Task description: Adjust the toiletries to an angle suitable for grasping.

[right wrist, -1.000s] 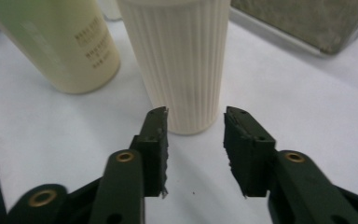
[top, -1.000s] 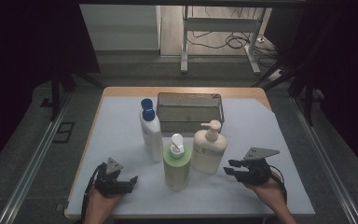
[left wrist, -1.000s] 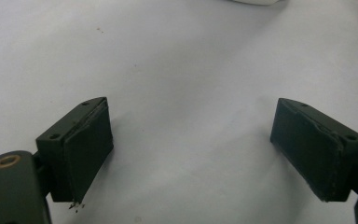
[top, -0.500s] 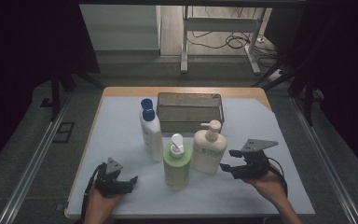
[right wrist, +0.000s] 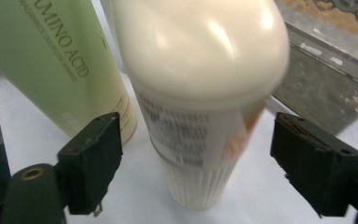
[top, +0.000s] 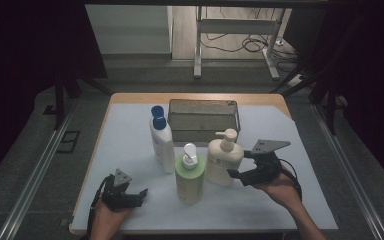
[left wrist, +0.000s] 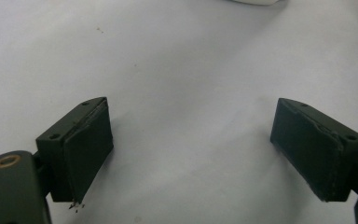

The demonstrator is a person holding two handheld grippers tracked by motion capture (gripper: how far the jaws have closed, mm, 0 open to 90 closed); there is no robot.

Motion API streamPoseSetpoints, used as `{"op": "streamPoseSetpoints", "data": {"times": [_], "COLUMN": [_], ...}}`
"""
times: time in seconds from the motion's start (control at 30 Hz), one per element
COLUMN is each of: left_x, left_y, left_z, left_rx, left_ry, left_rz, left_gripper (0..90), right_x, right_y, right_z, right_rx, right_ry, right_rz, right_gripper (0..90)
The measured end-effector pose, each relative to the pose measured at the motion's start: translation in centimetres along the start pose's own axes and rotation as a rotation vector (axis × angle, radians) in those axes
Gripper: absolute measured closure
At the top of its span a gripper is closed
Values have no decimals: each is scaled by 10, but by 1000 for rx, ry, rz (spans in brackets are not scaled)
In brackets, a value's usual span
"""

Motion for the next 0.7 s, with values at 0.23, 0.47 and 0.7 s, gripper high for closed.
{"op": "streamPoseSetpoints", "data": {"times": [0.23, 0.47, 0.7], "left_x": [0, 0, 0], "left_y": [0, 0, 0], "left_z": [0, 0, 0], "left_rx": [0, 0, 0], "left_ry": [-1, 0, 0], "left_rz": [0, 0, 0], "left_gripper": [123, 123, 123], "right_x": [-11, -22, -25], "right_y": [0, 1, 0], "right_z": [-8, -15, -16], "right_rx": [1, 16, 21], "right_ry": [-4, -17, -20], "right_rz": [-11, -31, -41], "right_gripper": [190, 250, 280]}}
Point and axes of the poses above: each handheld gripper's, and its own axes: x roughly backward along the jaws, z roughly out of its underside, y roughly to its left, the point moved 2 cm from there along -x, roughly forward along the jaws, and after that the axes turned 11 degrees about -y, right-handed, at the moved point
